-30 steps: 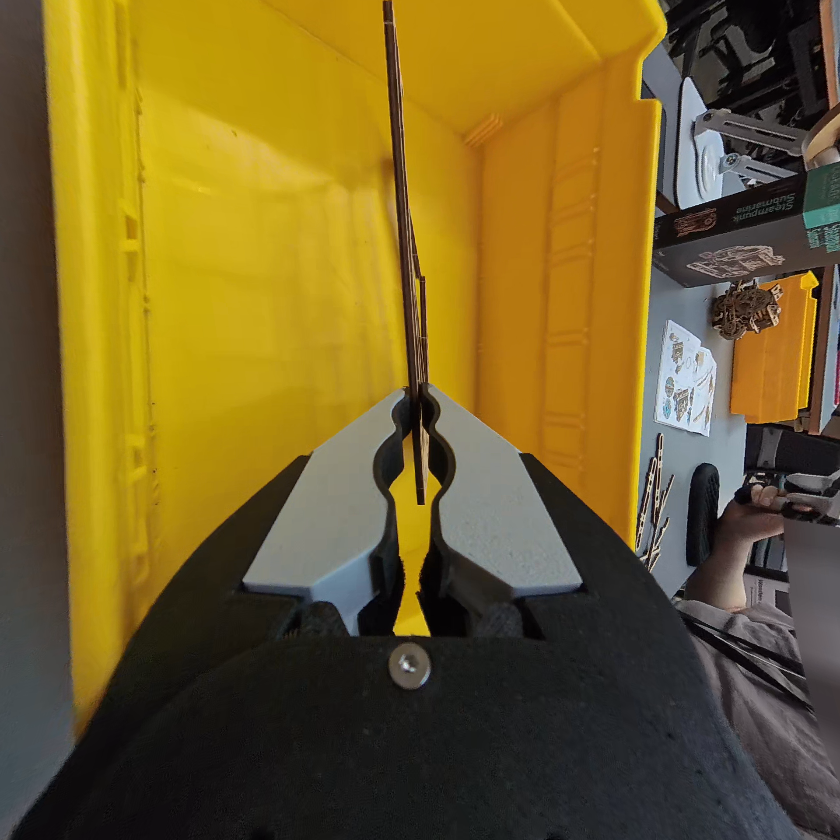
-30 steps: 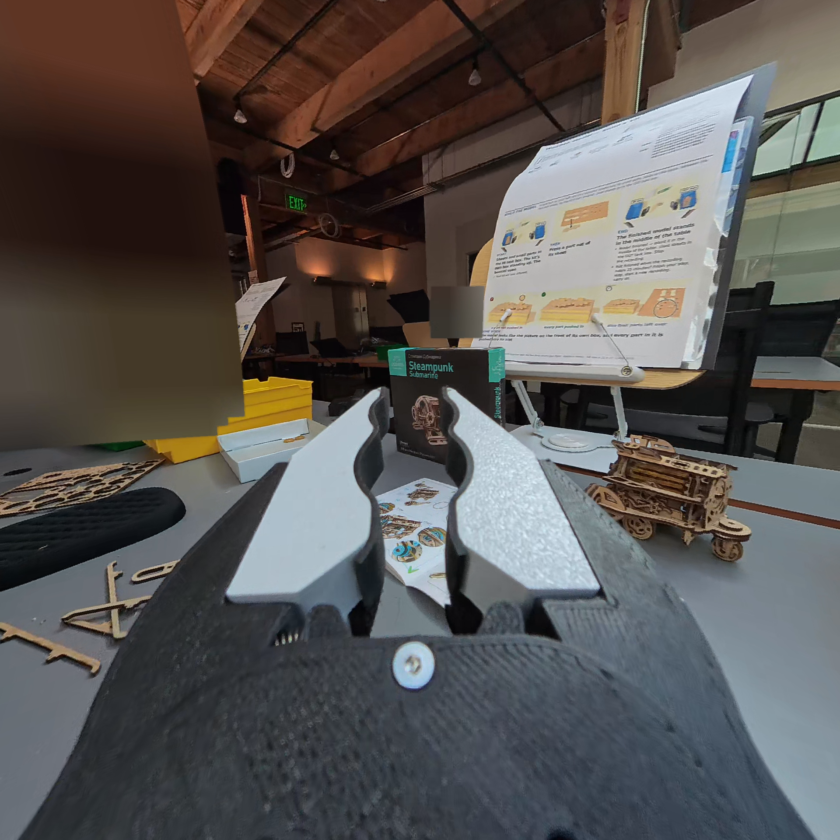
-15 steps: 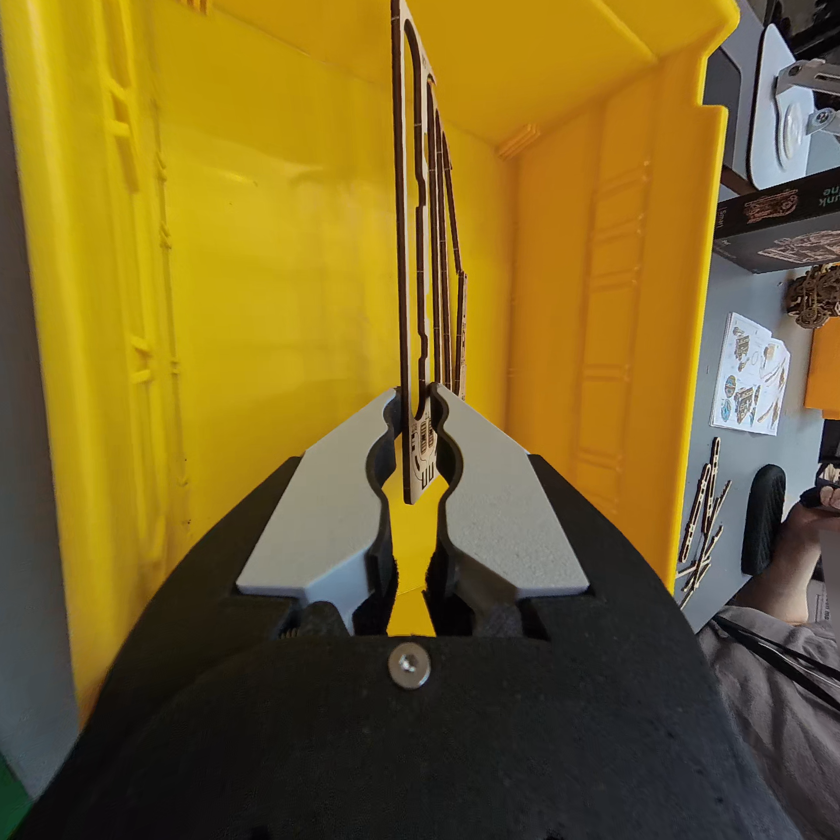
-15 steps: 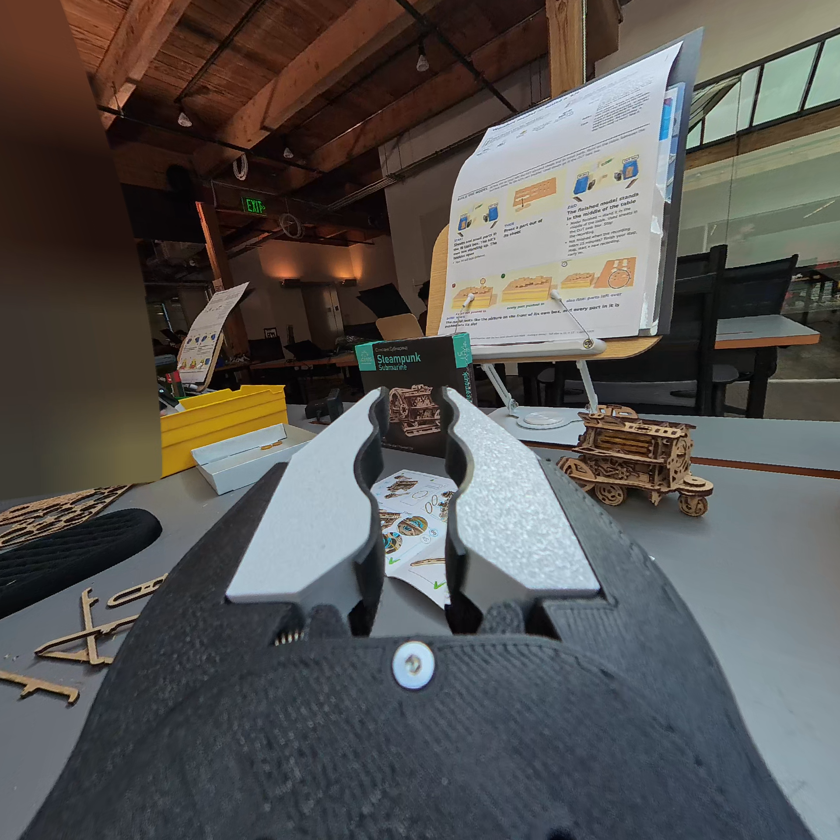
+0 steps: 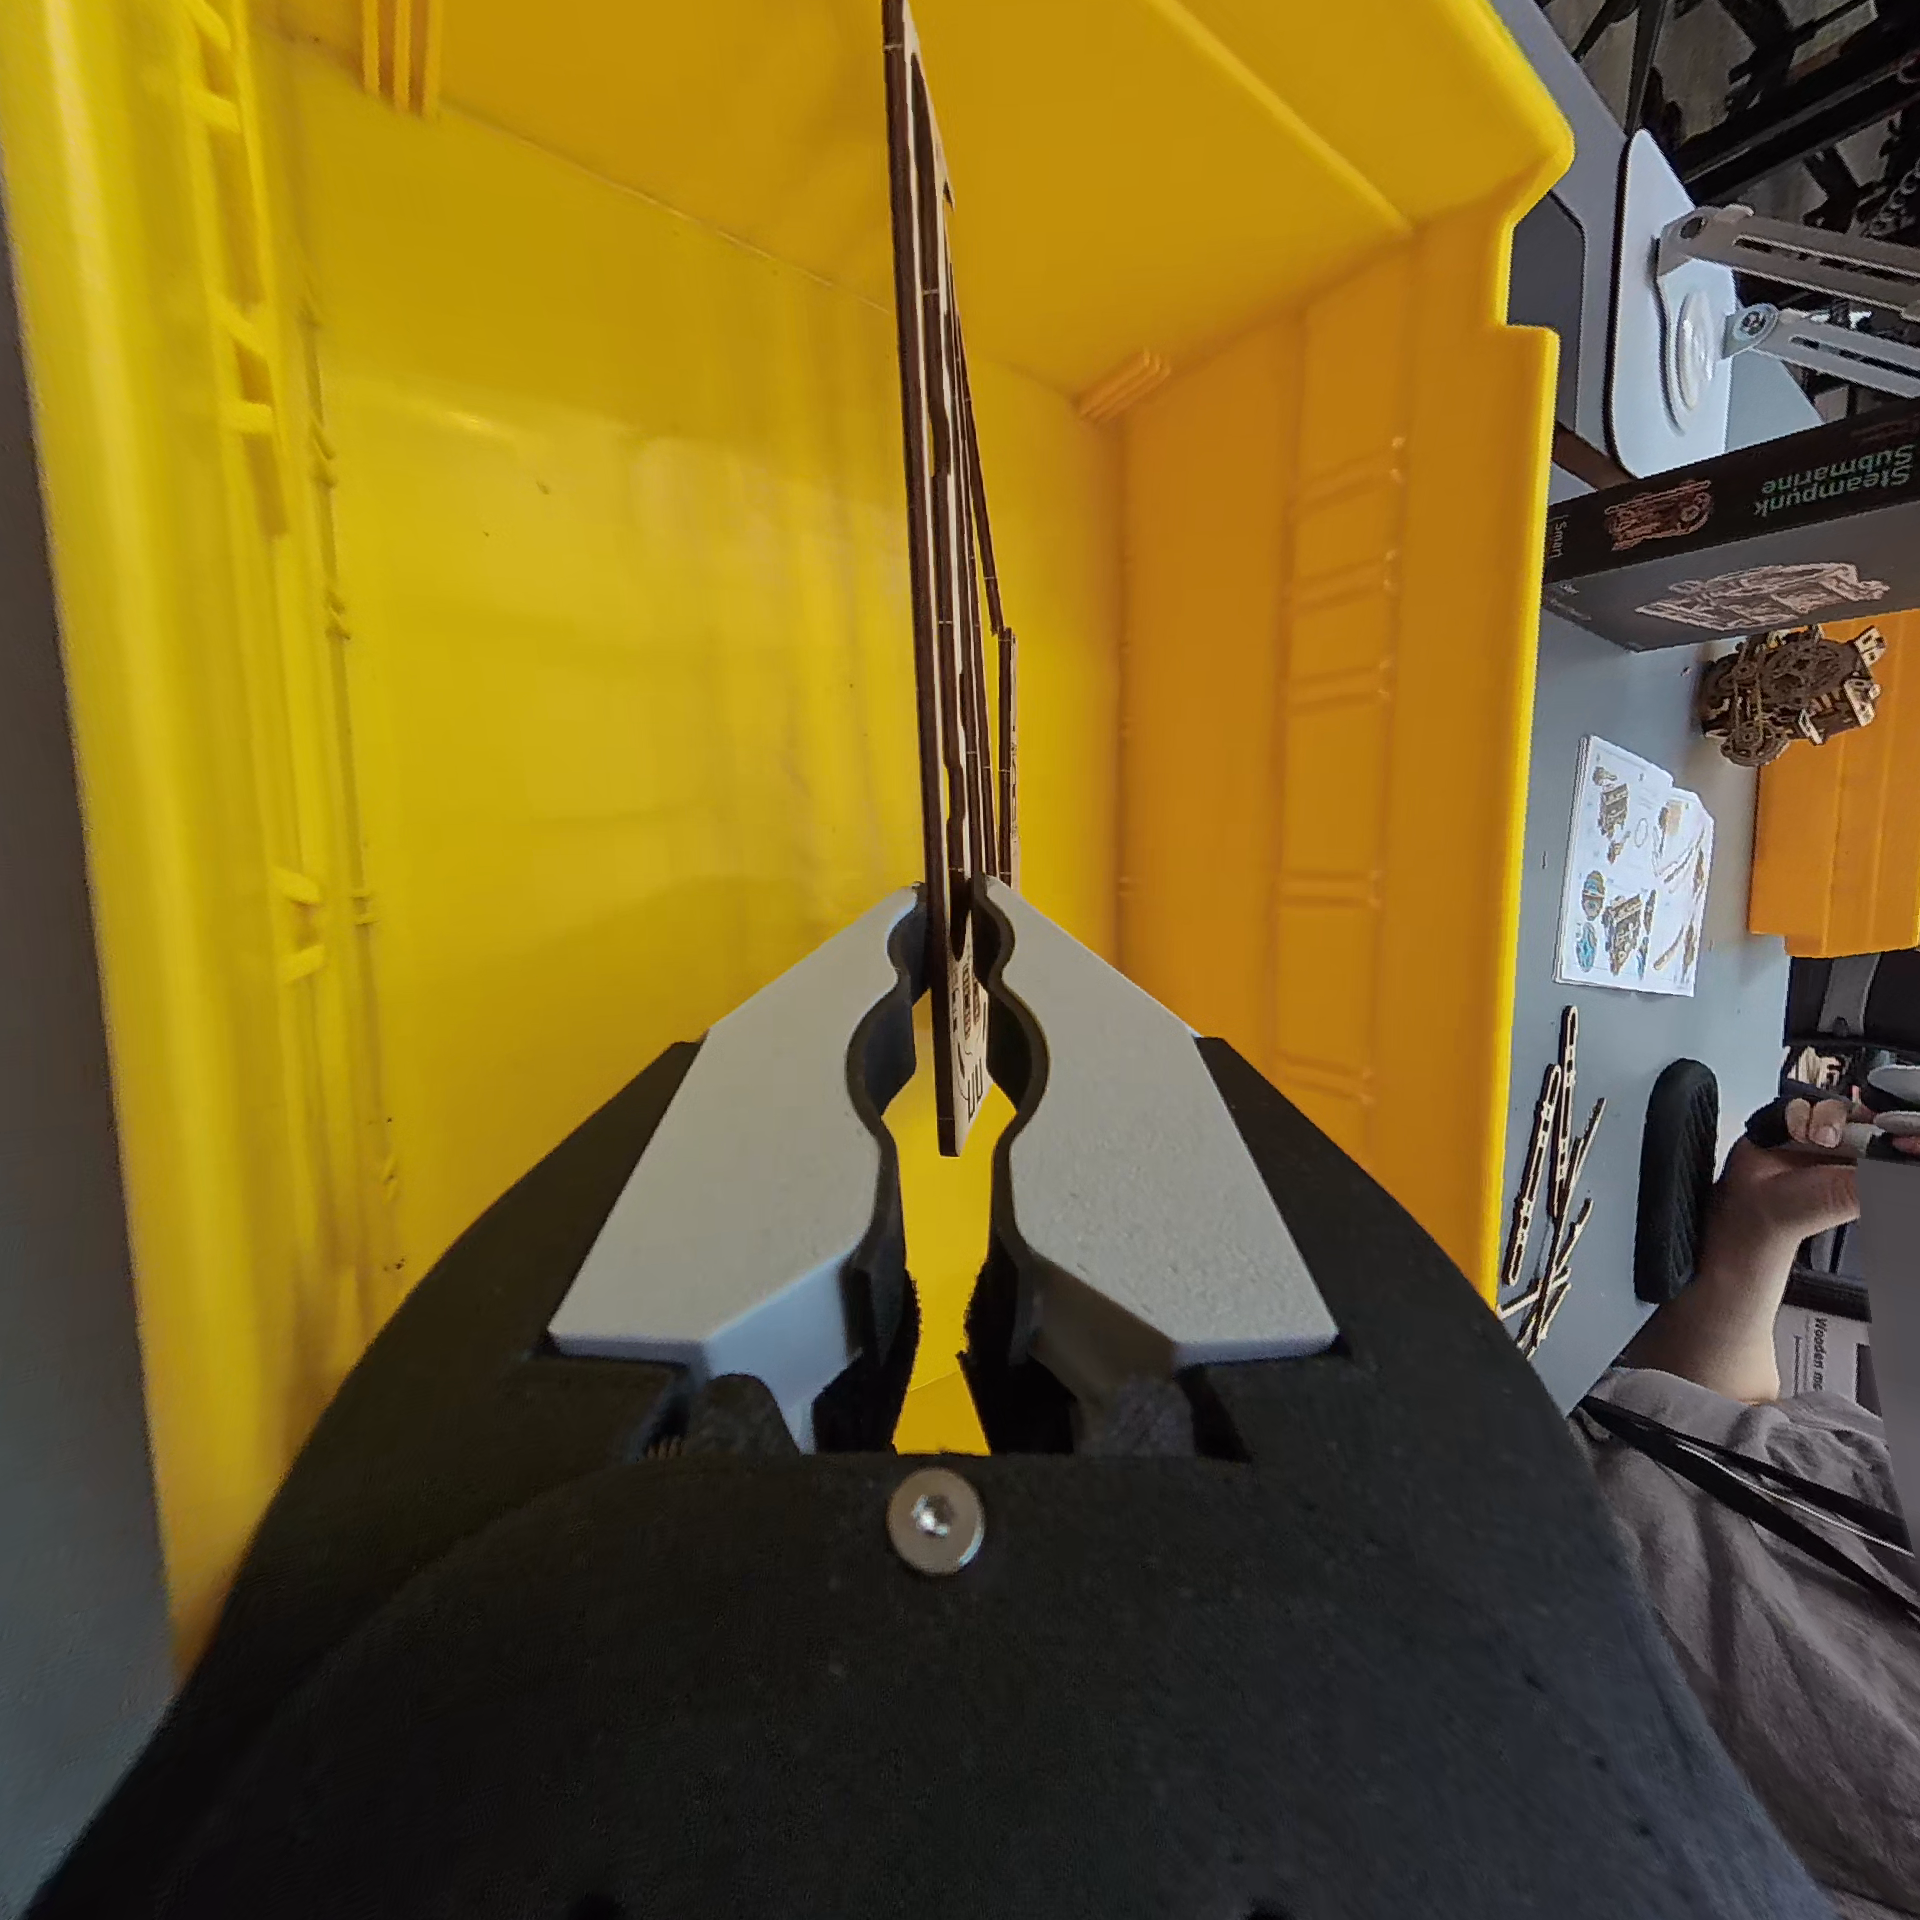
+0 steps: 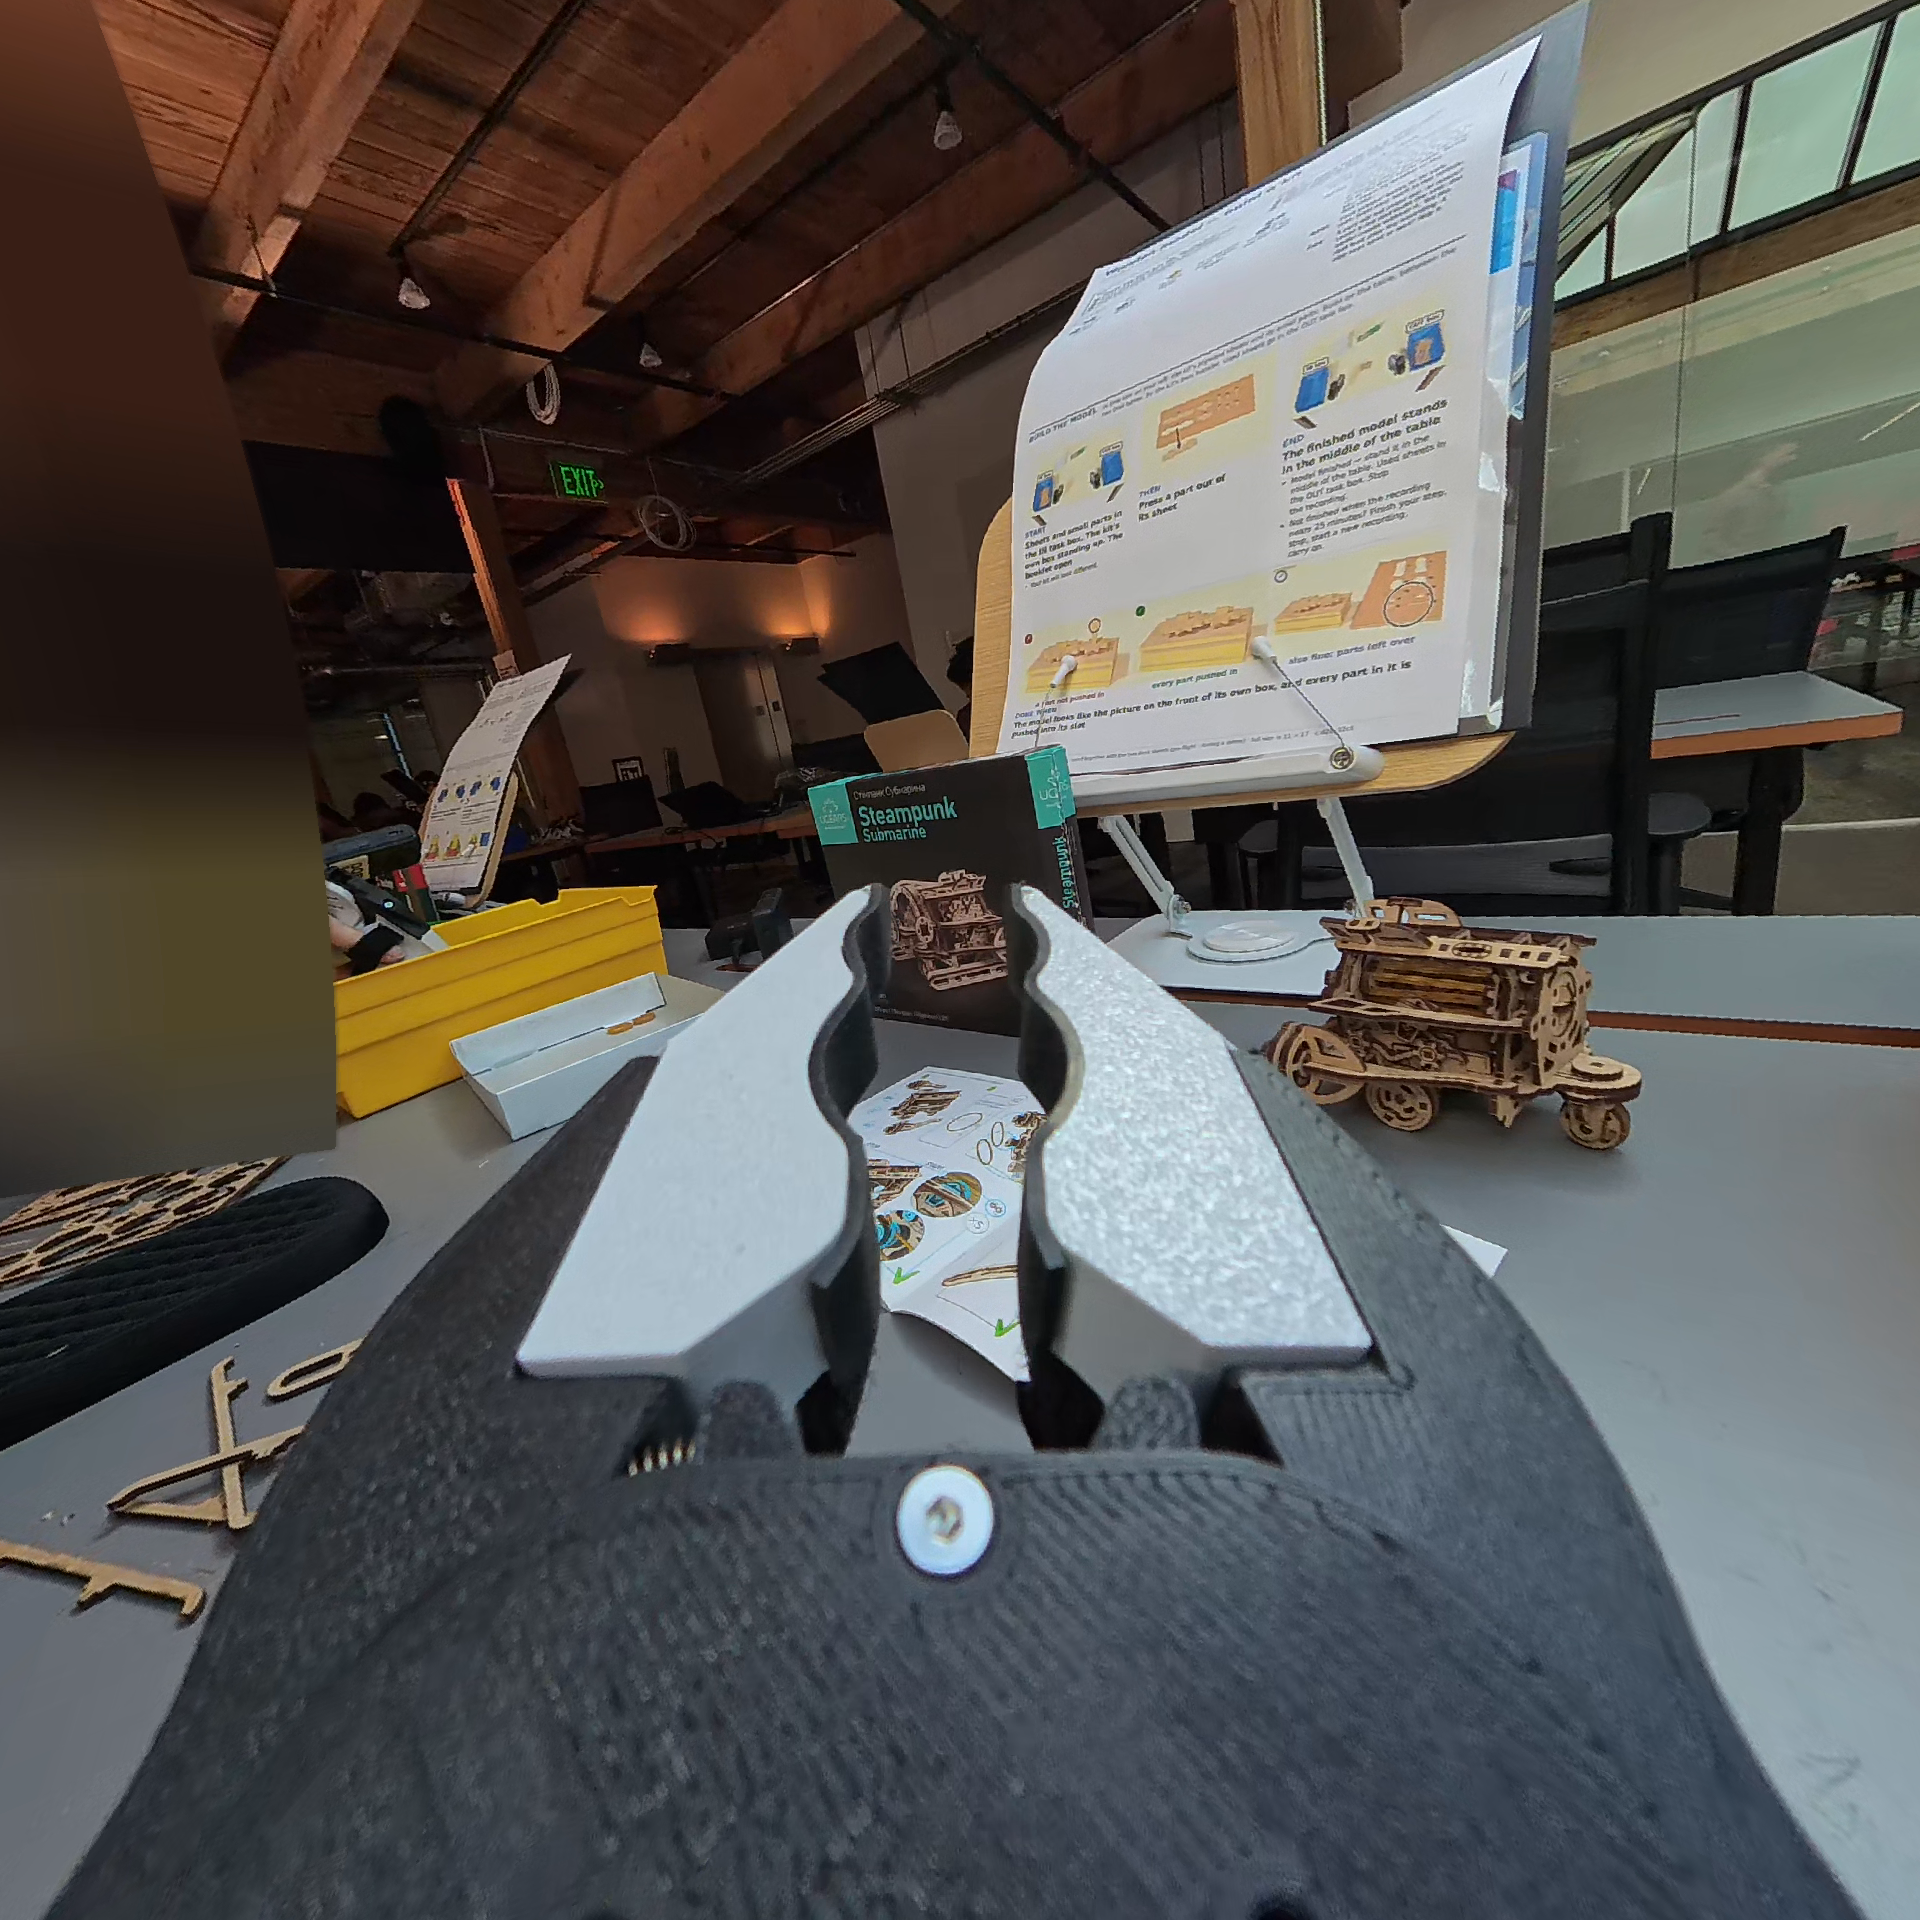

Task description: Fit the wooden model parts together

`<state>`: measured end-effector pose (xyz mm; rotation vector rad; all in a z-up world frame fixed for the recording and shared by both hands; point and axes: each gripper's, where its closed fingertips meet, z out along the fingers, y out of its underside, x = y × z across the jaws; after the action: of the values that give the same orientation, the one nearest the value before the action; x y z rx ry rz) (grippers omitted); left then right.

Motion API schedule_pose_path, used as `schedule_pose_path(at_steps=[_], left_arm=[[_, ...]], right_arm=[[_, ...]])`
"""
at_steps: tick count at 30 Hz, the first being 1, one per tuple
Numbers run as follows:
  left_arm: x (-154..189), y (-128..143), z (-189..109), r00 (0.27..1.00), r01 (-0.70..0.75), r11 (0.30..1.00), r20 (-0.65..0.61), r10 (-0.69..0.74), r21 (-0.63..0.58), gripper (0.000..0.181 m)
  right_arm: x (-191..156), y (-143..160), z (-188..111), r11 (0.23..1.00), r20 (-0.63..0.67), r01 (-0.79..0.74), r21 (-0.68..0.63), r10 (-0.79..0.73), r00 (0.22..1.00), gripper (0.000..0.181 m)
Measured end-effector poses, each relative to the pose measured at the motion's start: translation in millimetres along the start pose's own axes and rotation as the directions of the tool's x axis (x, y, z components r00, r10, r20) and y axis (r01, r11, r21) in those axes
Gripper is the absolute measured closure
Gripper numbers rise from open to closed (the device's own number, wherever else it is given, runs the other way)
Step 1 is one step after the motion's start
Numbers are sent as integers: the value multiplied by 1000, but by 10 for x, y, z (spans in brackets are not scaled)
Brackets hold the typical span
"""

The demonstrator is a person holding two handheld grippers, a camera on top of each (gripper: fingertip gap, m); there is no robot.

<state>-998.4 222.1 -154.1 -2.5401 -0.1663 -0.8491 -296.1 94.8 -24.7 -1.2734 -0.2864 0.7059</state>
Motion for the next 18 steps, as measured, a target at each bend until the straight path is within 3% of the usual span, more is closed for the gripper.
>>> schedule_pose_path(at_steps=[10, 18], left_arm=[[-4, 50, 30, 1000, 23, 1000, -6, -23, -16, 175], [-204, 29, 18, 975, -81, 996, 203, 87, -36, 150]], right_arm=[[-21, -13, -10, 1000, 11, -9, 5, 9, 1000, 163], [-9, 0, -8, 1000, 10, -15, -2, 15, 1000, 163]])
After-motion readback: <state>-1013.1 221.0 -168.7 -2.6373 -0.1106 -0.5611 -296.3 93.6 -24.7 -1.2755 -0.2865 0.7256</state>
